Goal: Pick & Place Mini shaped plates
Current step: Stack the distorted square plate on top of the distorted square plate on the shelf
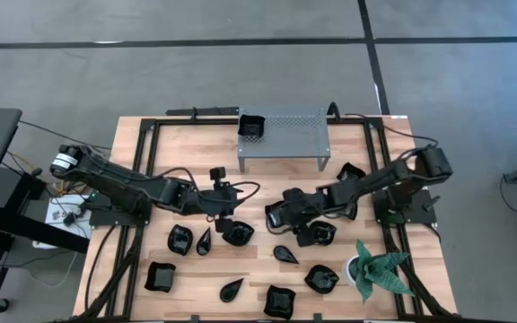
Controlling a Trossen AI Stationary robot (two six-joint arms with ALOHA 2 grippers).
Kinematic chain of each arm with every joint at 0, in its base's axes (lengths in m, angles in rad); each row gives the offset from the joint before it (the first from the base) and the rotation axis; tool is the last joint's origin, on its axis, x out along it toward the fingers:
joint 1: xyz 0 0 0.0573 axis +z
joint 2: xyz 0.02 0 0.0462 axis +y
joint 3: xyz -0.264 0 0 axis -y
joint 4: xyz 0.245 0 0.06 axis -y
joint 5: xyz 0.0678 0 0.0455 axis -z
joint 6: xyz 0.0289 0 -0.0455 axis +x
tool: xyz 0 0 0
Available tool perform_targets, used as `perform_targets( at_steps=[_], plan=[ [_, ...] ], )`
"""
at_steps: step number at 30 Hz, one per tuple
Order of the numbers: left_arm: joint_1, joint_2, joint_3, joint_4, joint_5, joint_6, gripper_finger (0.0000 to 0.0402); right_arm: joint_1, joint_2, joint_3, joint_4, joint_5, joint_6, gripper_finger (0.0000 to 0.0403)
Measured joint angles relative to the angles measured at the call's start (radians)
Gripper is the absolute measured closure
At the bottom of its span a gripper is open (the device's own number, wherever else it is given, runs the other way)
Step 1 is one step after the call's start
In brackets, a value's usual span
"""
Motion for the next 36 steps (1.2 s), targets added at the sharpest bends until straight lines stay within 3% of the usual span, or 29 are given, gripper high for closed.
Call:
perform_targets(
  at_steps=[8,16,22,27,36],
  plan=[
    [0.000,0.000,0.000,0.008,0.000,0.000,0.0275,-0.032,0.036,0.020,-0.064,0.028,-0.034,0.0288],
    [0.000,0.000,0.000,0.026,0.030,-0.047,0.0275,-0.053,0.029,0.021,-0.070,0.030,-0.046,0.0393],
    [0.000,0.012,0.000,0.082,0.154,-0.020,0.0275,-0.016,-0.011,0.028,-0.070,0.022,-0.088,0.0395],
    [0.001,0.076,0.000,0.174,0.307,0.102,0.0271,0.007,-0.065,0.083,-0.067,0.018,-0.132,0.0397],
    [0.001,0.205,0.000,0.227,0.351,0.196,0.0220,-0.020,-0.079,0.155,-0.068,-0.138,-0.132,0.0399]
  ],
)
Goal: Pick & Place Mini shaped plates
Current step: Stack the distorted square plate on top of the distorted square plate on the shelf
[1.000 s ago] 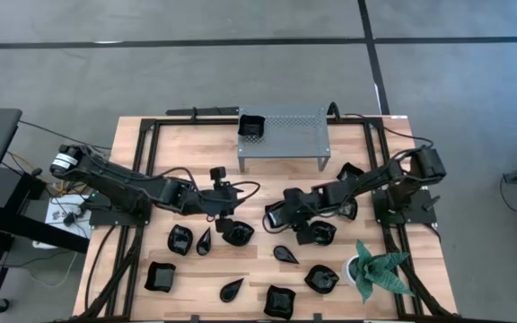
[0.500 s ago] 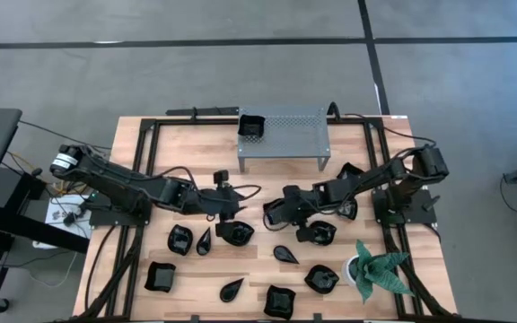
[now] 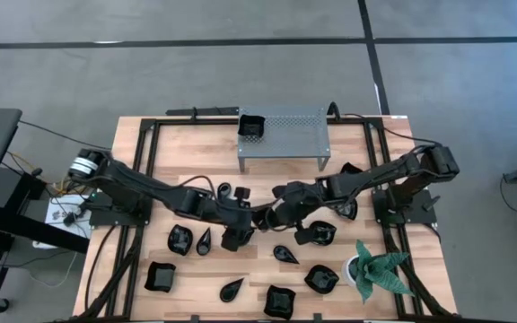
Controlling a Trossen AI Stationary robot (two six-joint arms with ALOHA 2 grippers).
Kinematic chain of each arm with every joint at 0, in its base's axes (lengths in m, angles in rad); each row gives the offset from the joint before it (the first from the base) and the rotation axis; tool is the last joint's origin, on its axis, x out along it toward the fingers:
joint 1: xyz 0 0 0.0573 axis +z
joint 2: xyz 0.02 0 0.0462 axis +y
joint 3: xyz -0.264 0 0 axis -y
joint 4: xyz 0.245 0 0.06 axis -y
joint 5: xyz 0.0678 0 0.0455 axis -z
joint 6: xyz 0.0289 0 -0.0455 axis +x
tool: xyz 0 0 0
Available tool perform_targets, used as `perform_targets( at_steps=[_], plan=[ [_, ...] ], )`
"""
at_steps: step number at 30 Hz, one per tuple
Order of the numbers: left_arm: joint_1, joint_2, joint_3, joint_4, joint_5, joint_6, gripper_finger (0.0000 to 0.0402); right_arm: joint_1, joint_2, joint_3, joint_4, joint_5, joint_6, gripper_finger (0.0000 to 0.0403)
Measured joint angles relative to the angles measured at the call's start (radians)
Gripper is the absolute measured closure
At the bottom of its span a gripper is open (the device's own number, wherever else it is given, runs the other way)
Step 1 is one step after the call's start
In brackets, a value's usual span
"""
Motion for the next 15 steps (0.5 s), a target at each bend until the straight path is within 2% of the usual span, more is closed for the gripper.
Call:
perform_targets(
  at_steps=[4,8,15],
  plan=[
    [-0.001,0.009,0.000,0.000,0.073,0.000,0.0209,-0.003,0.000,0.000,0.000,-0.001,0.000,0.0401],
    [-0.001,0.009,0.000,0.002,0.080,0.000,0.0220,-0.003,0.000,0.000,0.003,-0.001,-0.023,0.0399],
    [-0.001,0.009,0.000,0.003,0.080,0.000,0.0299,-0.004,0.000,0.000,0.060,0.002,-0.032,0.0396]
  ],
)
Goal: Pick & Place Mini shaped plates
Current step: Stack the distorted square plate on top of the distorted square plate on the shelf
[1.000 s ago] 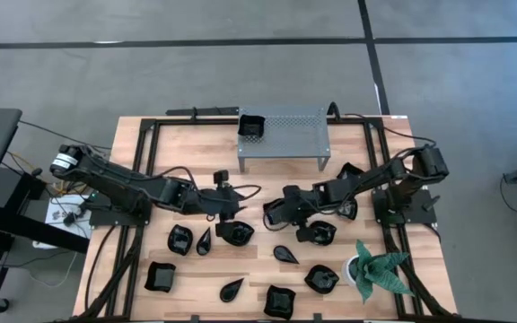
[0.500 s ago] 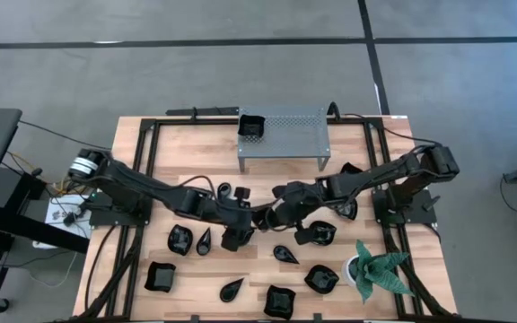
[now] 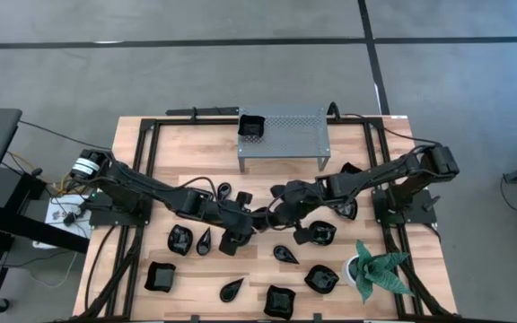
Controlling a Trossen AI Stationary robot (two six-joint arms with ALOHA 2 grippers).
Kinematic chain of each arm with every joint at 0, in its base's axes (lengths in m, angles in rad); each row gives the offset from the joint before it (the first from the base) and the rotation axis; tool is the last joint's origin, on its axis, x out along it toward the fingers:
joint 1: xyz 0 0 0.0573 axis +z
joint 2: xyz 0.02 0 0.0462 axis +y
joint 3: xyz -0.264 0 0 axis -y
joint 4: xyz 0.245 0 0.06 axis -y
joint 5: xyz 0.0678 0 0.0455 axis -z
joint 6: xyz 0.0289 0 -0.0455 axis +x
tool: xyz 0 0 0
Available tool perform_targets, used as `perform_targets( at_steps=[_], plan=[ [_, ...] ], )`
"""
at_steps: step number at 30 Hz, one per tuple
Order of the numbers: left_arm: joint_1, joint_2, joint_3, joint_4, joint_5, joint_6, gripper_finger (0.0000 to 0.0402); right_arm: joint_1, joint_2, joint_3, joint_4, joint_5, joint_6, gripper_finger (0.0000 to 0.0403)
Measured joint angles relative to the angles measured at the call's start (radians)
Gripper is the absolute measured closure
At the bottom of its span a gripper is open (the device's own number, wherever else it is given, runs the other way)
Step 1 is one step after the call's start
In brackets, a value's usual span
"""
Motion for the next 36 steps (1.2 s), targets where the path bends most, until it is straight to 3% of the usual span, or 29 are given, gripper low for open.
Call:
perform_targets(
  at_steps=[6,12,17,21,23,27,30,32,36],
  plan=[
    [-0.001,0.000,0.000,-0.001,0.007,0.000,0.0384,-0.004,0.000,0.000,0.013,0.007,-0.078,0.0370],
    [-0.005,0.000,0.000,0.000,-0.001,-0.008,0.0393,-0.008,-0.020,0.001,-0.006,0.103,-0.146,0.0326],
    [-0.016,-0.003,0.006,-0.001,-0.022,-0.001,0.0394,0.009,-0.104,0.052,-0.176,0.365,-0.204,0.0297],
    [0.006,-0.051,0.044,-0.008,-0.176,0.086,0.0390,0.031,-0.207,0.095,-0.332,0.680,-0.208,0.0282],
    [0.033,-0.093,0.065,-0.001,-0.249,0.185,0.0390,0.030,-0.267,0.095,-0.379,0.780,-0.165,0.0278],
    [0.148,-0.188,0.091,-0.002,-0.287,0.316,0.0394,-0.011,-0.386,0.069,-0.502,0.744,-0.011,0.0274],
    [0.268,-0.242,0.097,0.000,-0.289,0.409,0.0392,-0.051,-0.463,-0.026,-0.471,0.669,0.033,0.0275],
    [0.360,-0.260,0.096,0.003,-0.238,0.473,0.0392,-0.079,-0.503,-0.103,-0.391,0.649,0.028,0.0276],
    [0.537,-0.245,0.096,0.052,-0.024,0.494,0.0395,-0.141,-0.556,-0.254,-0.188,0.582,0.023,0.0278]
  ],
)
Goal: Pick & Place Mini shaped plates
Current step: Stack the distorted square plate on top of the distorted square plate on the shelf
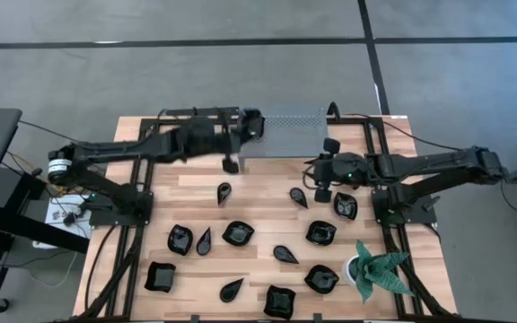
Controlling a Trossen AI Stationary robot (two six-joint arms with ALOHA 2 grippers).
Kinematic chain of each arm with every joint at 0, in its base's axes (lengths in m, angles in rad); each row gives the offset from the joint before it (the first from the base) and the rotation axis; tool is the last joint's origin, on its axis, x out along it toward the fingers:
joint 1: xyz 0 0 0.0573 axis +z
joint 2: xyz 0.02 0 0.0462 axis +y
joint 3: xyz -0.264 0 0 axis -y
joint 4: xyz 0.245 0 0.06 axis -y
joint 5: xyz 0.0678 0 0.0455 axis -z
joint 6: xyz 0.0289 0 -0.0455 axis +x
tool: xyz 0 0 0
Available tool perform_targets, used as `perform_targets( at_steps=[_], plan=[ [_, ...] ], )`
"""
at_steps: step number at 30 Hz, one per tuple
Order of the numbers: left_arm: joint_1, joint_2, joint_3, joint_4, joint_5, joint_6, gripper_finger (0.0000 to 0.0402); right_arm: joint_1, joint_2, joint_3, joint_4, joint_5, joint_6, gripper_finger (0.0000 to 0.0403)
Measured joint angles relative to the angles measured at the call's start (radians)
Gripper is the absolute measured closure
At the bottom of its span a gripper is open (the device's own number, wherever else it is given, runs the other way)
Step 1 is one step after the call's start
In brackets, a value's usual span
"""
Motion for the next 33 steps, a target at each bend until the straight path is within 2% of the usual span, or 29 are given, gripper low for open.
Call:
perform_targets(
  at_steps=[2,7,15,21,33],
  plan=[
    [0.062,0.027,0.000,0.014,0.062,0.000,0.0393,-0.027,-0.010,-0.061,0.097,-0.054,0.017,0.0278],
    [0.147,0.095,-0.002,0.030,0.079,-0.013,0.0394,-0.070,-0.002,-0.131,0.189,-0.159,0.004,0.0278],
    [0.163,0.187,-0.002,0.038,0.079,-0.027,0.0391,-0.094,-0.002,-0.131,0.217,-0.163,0.002,0.0278],
    [0.161,0.194,-0.002,0.039,0.011,-0.027,0.0390,-0.094,-0.001,-0.131,0.213,-0.163,0.002,0.0278],
    [0.154,0.194,-0.002,0.038,-0.012,-0.053,0.0332,-0.094,-0.001,-0.131,0.211,-0.163,0.002,0.0278]
  ],
)
